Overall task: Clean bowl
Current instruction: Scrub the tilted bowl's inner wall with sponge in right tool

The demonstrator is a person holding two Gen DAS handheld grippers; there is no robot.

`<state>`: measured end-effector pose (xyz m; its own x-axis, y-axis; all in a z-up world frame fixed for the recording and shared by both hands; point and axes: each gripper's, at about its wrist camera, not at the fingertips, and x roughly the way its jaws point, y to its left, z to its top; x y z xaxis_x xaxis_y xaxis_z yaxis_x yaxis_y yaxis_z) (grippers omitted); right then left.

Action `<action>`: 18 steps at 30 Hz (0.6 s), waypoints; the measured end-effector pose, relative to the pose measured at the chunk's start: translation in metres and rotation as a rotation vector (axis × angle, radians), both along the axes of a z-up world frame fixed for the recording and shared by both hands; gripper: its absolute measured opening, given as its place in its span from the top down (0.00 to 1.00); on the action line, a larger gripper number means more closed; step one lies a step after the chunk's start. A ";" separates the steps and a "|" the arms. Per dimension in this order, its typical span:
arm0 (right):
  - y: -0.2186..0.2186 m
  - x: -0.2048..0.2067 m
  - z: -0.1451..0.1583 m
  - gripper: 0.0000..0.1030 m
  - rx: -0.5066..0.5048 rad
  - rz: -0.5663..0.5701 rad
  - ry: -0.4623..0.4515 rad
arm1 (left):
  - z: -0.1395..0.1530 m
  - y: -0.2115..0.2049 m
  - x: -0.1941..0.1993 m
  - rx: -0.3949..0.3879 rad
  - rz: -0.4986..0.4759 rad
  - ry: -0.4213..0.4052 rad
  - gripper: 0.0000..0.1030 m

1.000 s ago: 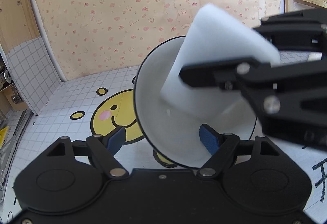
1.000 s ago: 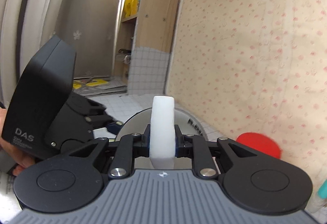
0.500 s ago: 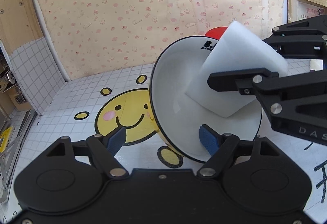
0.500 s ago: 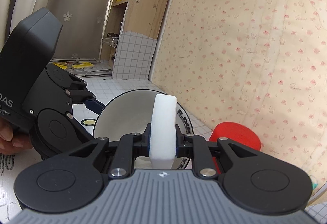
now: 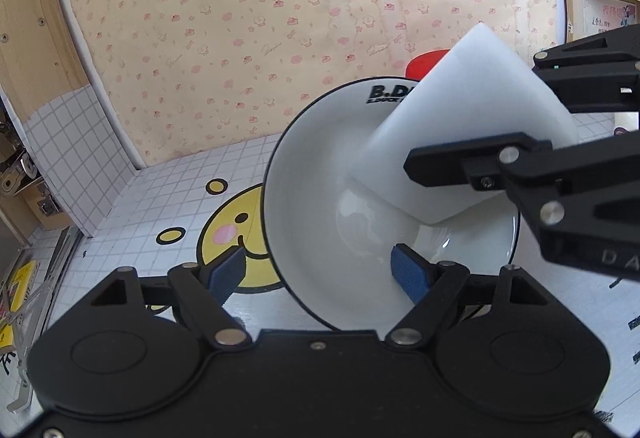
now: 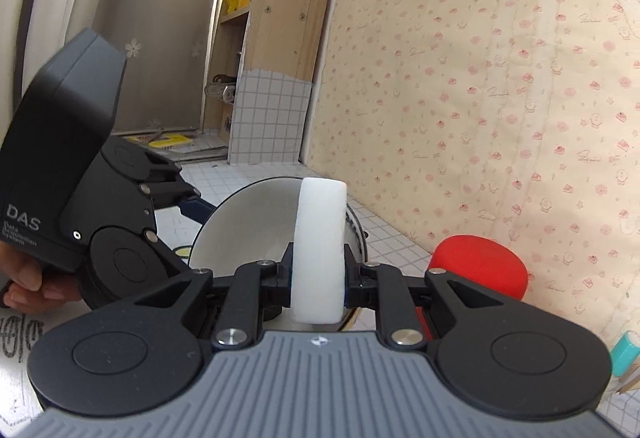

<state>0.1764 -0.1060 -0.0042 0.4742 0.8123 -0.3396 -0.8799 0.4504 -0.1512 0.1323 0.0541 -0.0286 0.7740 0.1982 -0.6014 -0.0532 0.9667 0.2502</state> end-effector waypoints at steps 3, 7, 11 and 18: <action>0.001 0.001 -0.001 0.75 -0.014 -0.006 0.012 | 0.000 -0.002 0.000 0.005 -0.005 0.001 0.21; 0.002 -0.001 0.000 0.74 -0.026 0.001 0.004 | 0.000 -0.003 0.000 0.004 -0.005 0.003 0.21; -0.001 -0.002 0.002 0.74 -0.033 -0.002 -0.011 | -0.001 -0.003 0.000 0.006 -0.008 0.006 0.21; -0.010 -0.003 0.005 0.77 -0.017 0.025 -0.019 | -0.002 -0.003 0.001 0.003 -0.013 0.009 0.21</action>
